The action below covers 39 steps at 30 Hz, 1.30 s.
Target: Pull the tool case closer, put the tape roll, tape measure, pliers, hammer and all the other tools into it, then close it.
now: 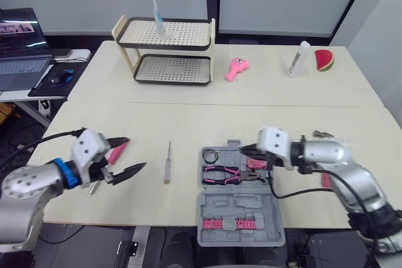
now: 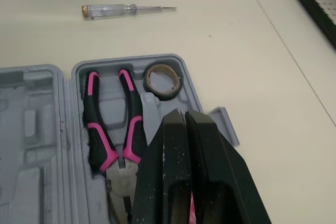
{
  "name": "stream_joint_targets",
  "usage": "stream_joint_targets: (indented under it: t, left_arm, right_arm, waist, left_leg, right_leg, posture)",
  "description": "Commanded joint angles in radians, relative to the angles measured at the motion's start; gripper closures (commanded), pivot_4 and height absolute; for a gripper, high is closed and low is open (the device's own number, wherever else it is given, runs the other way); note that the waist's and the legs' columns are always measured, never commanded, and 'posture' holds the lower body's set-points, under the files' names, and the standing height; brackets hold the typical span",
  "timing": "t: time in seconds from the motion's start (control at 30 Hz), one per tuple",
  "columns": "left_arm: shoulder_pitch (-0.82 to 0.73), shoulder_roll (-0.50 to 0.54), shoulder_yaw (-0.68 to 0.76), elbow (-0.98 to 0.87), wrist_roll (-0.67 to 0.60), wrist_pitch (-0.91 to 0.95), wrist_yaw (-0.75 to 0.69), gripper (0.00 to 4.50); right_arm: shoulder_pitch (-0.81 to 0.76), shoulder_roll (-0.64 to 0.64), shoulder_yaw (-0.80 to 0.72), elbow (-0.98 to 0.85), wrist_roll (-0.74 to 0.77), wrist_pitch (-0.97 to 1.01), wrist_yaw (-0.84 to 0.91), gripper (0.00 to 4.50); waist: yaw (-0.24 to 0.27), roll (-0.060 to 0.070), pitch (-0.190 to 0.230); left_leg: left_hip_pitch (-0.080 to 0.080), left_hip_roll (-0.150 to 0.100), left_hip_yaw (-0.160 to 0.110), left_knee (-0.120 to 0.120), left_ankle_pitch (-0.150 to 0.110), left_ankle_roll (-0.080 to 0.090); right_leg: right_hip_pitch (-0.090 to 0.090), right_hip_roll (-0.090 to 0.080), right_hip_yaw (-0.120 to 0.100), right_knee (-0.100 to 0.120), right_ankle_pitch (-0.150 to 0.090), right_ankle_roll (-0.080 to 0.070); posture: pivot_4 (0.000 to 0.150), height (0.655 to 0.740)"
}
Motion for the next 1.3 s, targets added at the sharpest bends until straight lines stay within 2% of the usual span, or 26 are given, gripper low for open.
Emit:
stream_joint_targets:
  t: [0.03, 0.3, 0.33, 0.4, 0.5, 0.8, 1.0, 1.3]
  left_arm:
    - [0.085, -0.005, 0.05, -0.005, 0.021, -0.011, 0.014, 0.0]
    - [0.221, 0.003, 0.017, -0.009, 0.064, -0.167, -0.076, 0.0]
    - [0.229, 0.003, 0.001, -0.025, 0.057, -0.175, -0.097, 0.18]
    - [0.244, 0.009, -0.048, -0.075, 0.057, -0.182, -0.133, 0.6]
    - [0.221, 0.007, -0.124, -0.125, 0.075, -0.175, -0.139, 1.52]
    - [-0.045, -0.048, -0.437, -0.074, 0.288, -0.161, -0.041, 4.41]
    - [-0.163, -0.119, -0.584, -0.019, 0.369, -0.137, -0.006, 4.49]
    - [-0.259, -0.18, -0.677, 0.049, 0.418, -0.12, 0.017, 4.49]
  right_arm:
    - [0.094, -0.097, -0.161, -0.031, 0.05, -0.057, 0.042, 4.48]
    - [0.332, -0.279, -0.383, 0.099, 0.075, -0.324, 0.193, 4.48]
    - [0.349, -0.284, -0.389, 0.112, 0.081, -0.359, 0.207, 4.49]
    - [0.37, -0.293, -0.378, 0.134, 0.076, -0.415, 0.229, 4.5]
    - [0.37, -0.297, -0.341, 0.163, 0.063, -0.455, 0.238, 4.5]
    - [0.281, -0.296, -0.125, 0.272, -0.101, -0.49, 0.193, 4.5]
    - [0.201, -0.256, 0.002, 0.331, -0.184, -0.474, 0.155, 4.5]
    - [0.15, -0.195, 0.112, 0.33, -0.216, -0.443, 0.15, 4.5]
  waist:
    - [0.001, 0.0, 0.0]
    - [0.002, 0.0, 0.0]
    - [0.001, 0.0, 0.0]
    - [0.001, 0.0, 0.0]
    - [0.001, 0.0, 0.0]
    - [0.002, 0.001, 0.0]
    - [0.001, 0.001, 0.0]
    - [0.002, 0.001, 0.0]
  left_leg:
    - [0.0, 0.0, 0.0, 0.0, 0.0, 0.0]
    - [0.002, 0.0, -0.001, 0.0, 0.0, 0.0]
    - [0.003, 0.0, -0.001, 0.0, 0.0, 0.0]
    - [0.003, 0.0, -0.001, 0.0, 0.0, 0.0]
    - [0.004, 0.0, 0.0, 0.0, 0.0, 0.0]
    - [0.004, -0.001, -0.001, 0.0, 0.0, 0.0]
    - [0.003, 0.0, -0.001, 0.0, 0.0, 0.0]
    - [0.003, -0.001, -0.001, 0.001, 0.0, 0.0]
  right_leg:
    - [0.0, 0.0, 0.0, 0.0, 0.0, 0.0]
    - [0.006, 0.0, 0.001, -0.004, 0.0, 0.0]
    - [0.006, 0.0, 0.001, -0.004, 0.0, 0.0]
    - [0.007, 0.0, 0.001, -0.004, 0.0, 0.0]
    - [0.008, 0.0, 0.001, -0.005, 0.0, 0.0]
    - [0.009, 0.003, 0.0, -0.005, 0.0, 0.0]
    - [0.008, 0.003, 0.0, -0.005, 0.0, 0.0]
    - [0.008, 0.003, 0.0, -0.004, 0.0, 0.0]
  posture:
    - [0.15, 0.74]
    - [0.15, 0.74]
    - [0.15, 0.74]
    - [0.15, 0.74]
    - [0.15, 0.74]
    - [0.15, 0.74]
    - [0.15, 0.74]
    - [0.15, 0.74]
